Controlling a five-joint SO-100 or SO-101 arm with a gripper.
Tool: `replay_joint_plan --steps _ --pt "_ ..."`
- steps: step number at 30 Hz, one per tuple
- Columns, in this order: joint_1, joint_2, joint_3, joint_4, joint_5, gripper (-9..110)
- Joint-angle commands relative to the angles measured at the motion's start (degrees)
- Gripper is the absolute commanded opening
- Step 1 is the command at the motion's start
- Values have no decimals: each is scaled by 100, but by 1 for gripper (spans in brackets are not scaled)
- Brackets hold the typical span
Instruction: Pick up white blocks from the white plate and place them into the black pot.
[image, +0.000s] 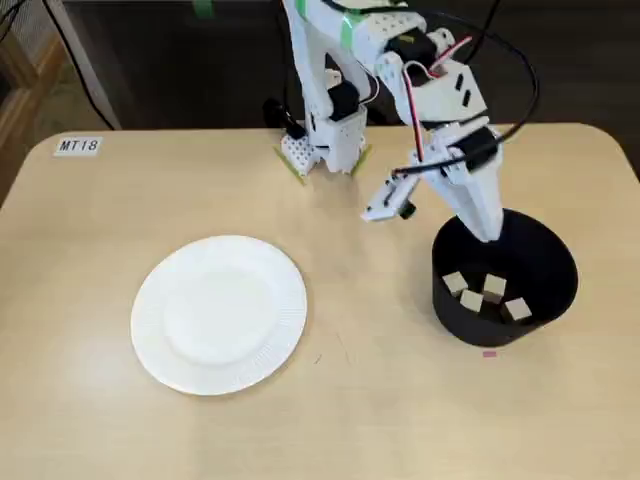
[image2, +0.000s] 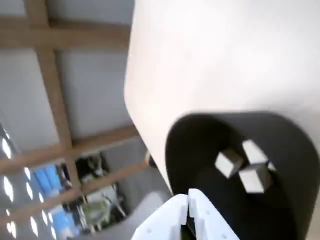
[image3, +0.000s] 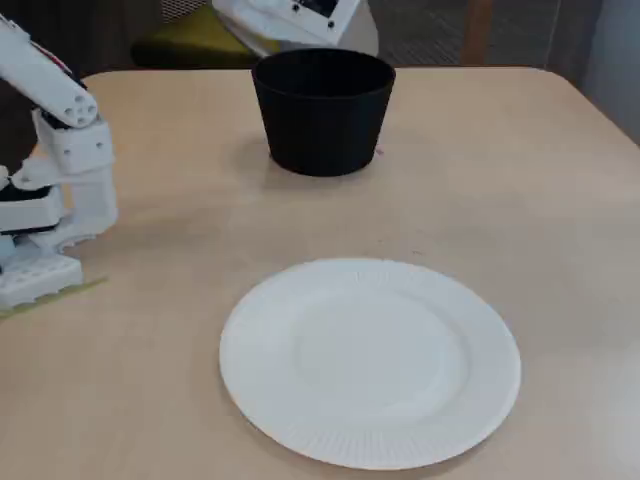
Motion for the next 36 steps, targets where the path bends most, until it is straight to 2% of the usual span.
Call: replay_joint_plan --steps 1,3,6,16,21,36 --pt "1433 1151 44 703 -53 -2" --pt "2083 1749 475 870 -9 -2" --pt "2470 2575 1485 756 18 -2" --pt "2531 3560 3639 272 -360 -2" --pt "2505 5265 4693 879 -290 -2" --pt "2496 5256 4922 1002 -343 -2"
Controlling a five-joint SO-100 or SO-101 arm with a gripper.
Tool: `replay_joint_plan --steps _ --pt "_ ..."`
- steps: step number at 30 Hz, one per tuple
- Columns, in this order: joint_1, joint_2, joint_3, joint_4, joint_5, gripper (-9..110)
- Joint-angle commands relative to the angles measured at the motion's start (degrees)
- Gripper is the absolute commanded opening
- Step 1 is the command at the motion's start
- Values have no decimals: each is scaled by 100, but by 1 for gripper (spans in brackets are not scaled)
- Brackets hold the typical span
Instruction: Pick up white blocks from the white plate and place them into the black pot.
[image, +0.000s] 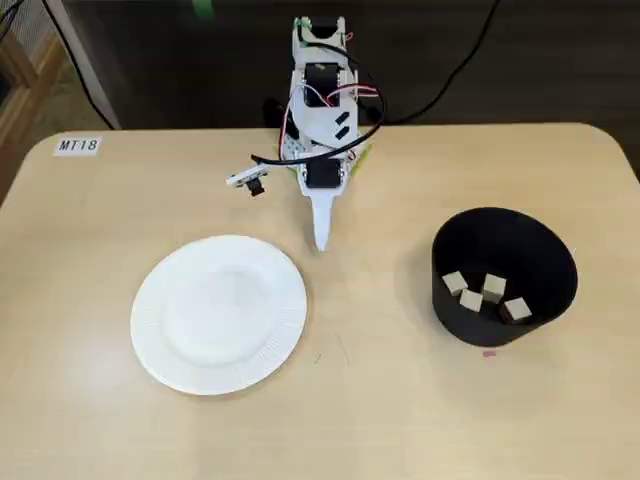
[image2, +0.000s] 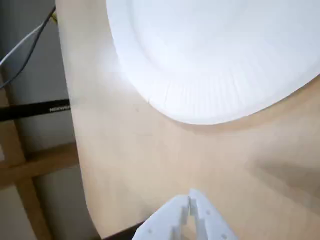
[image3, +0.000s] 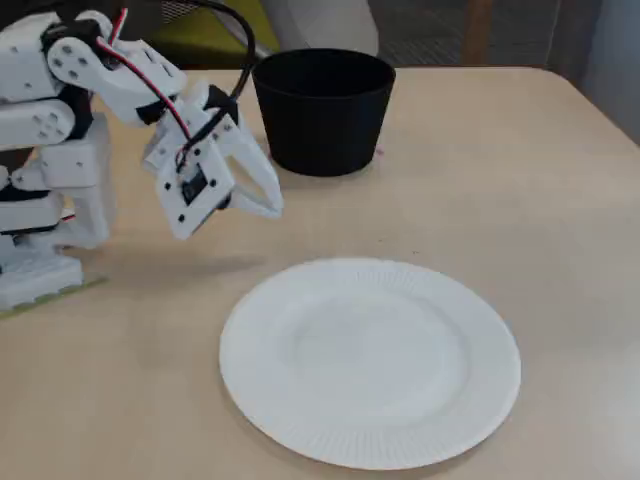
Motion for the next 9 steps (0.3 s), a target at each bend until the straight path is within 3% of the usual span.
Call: replay_joint_plan --steps 1,9 --pt "18 35 -26 -105 9 -2" --pt "0 35 -26 -114 -18 -2"
